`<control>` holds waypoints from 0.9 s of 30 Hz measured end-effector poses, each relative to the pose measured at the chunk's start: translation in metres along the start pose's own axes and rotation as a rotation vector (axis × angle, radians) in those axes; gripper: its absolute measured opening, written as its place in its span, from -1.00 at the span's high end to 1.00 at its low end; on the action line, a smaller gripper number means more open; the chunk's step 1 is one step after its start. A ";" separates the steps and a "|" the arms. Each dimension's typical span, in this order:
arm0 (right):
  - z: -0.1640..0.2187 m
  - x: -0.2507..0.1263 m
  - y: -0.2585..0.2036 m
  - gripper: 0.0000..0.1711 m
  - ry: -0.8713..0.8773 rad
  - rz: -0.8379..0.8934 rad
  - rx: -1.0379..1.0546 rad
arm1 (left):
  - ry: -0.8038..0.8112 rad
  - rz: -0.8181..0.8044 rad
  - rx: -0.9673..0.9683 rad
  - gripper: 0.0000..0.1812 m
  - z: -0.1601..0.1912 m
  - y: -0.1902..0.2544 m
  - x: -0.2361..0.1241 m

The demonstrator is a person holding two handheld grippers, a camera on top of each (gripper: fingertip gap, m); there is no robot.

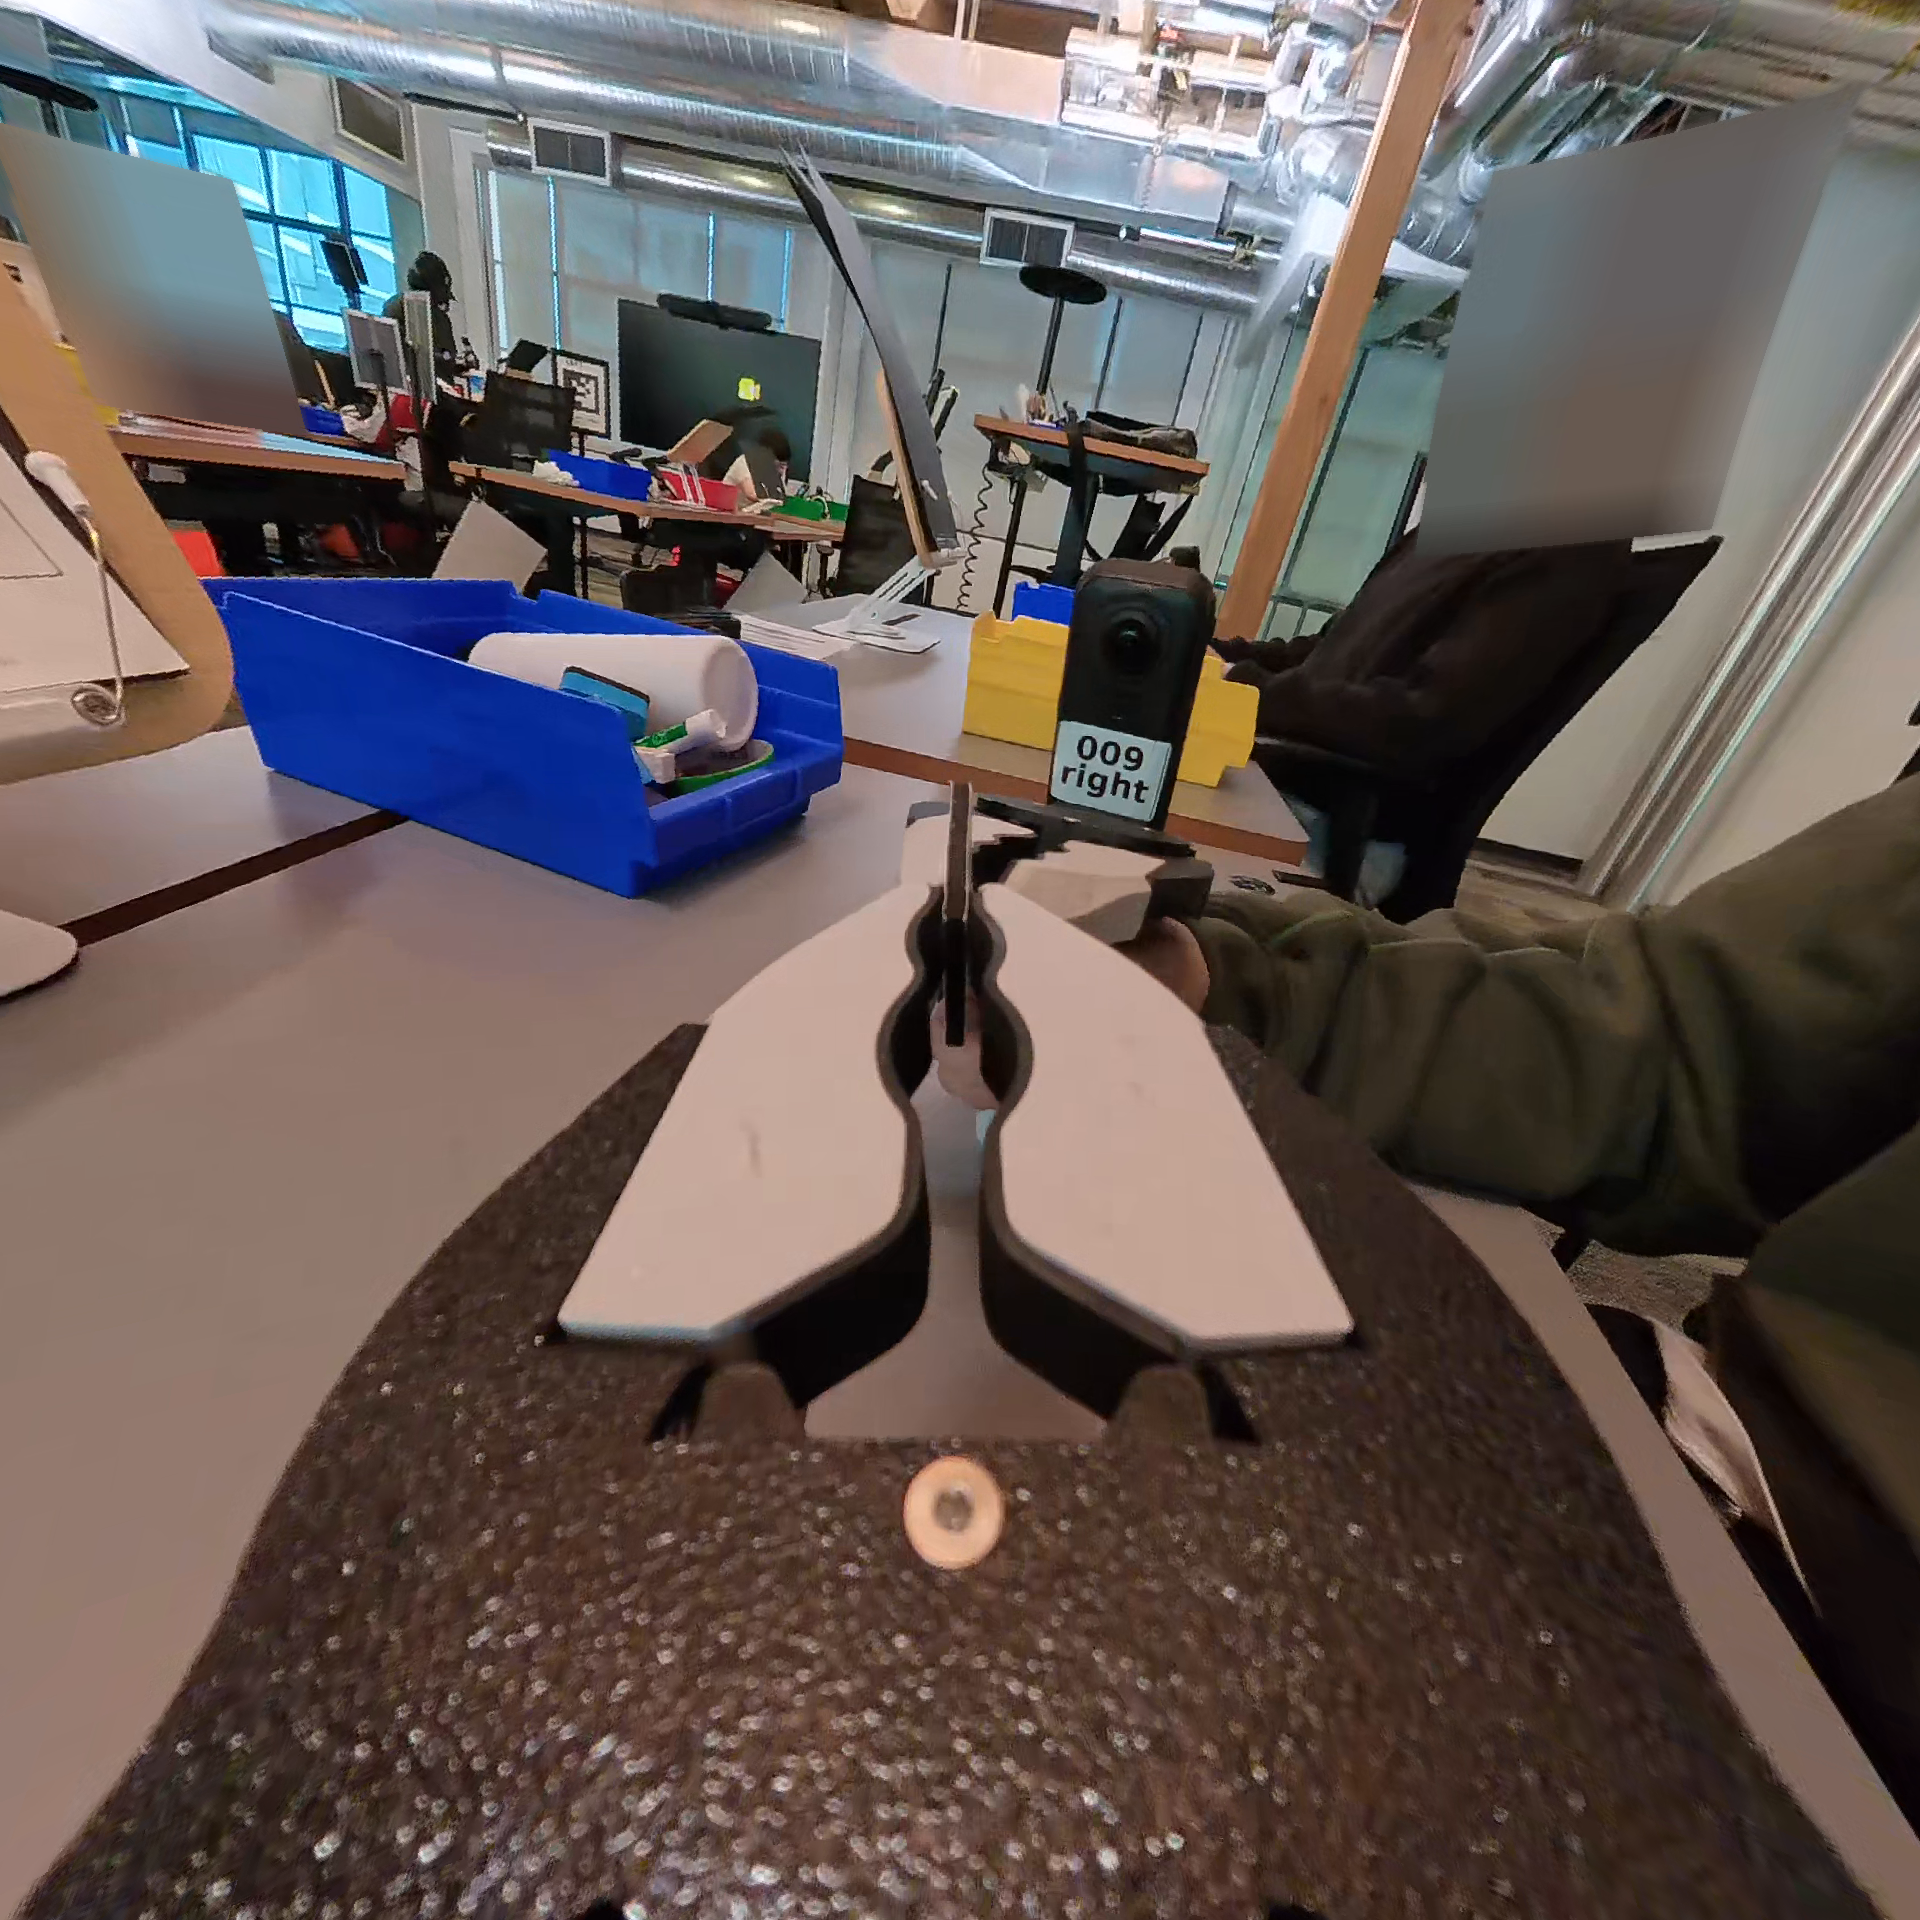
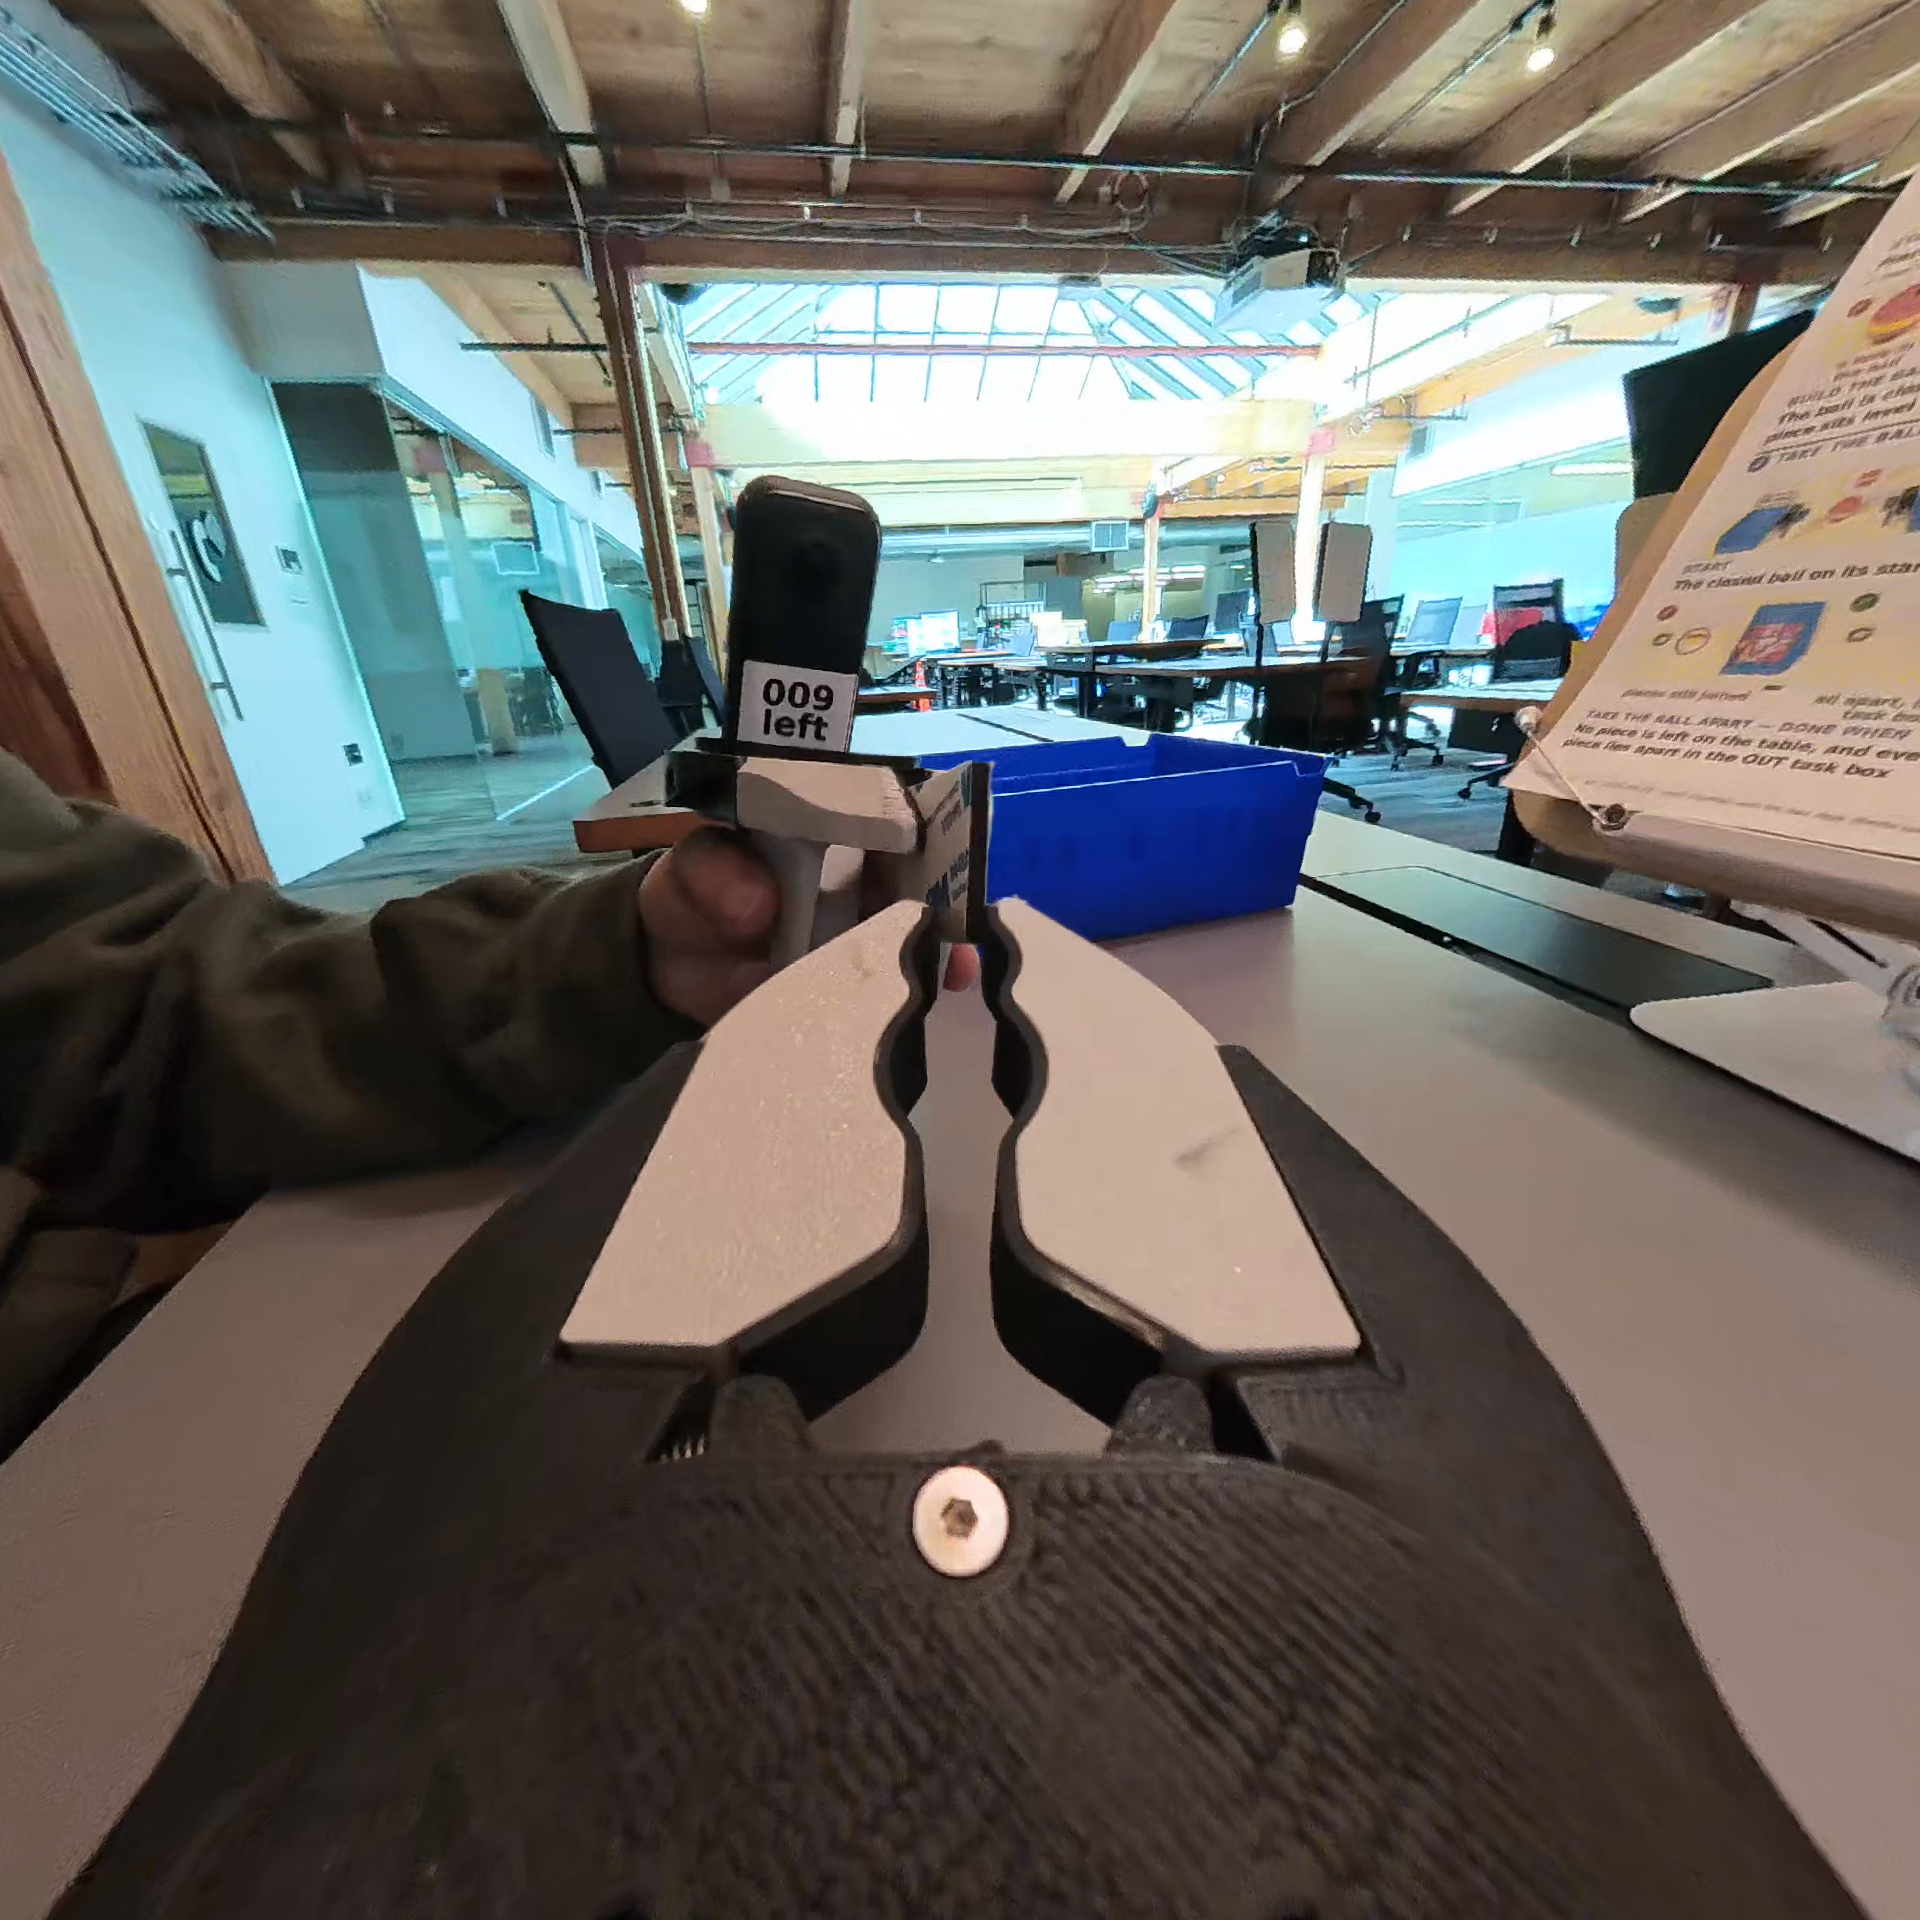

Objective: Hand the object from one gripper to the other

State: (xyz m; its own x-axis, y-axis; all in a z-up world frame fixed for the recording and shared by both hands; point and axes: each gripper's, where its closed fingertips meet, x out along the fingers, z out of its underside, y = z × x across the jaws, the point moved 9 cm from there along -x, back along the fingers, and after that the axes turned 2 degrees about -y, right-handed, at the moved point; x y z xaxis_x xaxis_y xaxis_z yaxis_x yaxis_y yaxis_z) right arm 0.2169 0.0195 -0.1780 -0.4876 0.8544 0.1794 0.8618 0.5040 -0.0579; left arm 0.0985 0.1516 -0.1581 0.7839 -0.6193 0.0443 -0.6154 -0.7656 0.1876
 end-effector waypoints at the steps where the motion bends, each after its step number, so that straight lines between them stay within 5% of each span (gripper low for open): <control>1: 0.000 0.000 0.001 0.92 -0.001 -0.006 0.011 | -0.001 0.001 -0.001 0.97 0.001 0.000 0.000; 5: 0.000 0.000 0.005 0.96 -0.111 -0.016 0.087 | -0.083 -0.094 0.110 0.90 0.004 -0.005 -0.003; 8: 0.004 -0.002 0.014 0.96 -0.130 0.058 0.212 | -0.174 -0.270 0.442 0.55 0.005 -0.003 -0.006; 13: 0.014 -0.002 0.021 0.96 -0.121 0.045 0.480 | -0.392 -0.443 0.876 0.38 0.019 0.001 0.003; 25: 0.014 0.003 0.013 0.92 -0.196 -0.005 0.304 | -0.479 -0.430 0.874 0.63 0.025 0.000 0.007; 27: 0.011 0.002 0.011 0.45 -0.211 0.028 0.151 | -0.511 -0.344 0.788 0.63 0.026 0.000 0.004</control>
State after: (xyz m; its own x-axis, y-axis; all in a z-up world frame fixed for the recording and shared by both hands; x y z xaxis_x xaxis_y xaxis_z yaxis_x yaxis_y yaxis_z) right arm 0.2233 0.0282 -0.1894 -0.4956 0.8680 -0.0321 0.8525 0.4790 -0.2093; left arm 0.0997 0.1446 -0.1837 0.9141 -0.2017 -0.3519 -0.3859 -0.6994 -0.6016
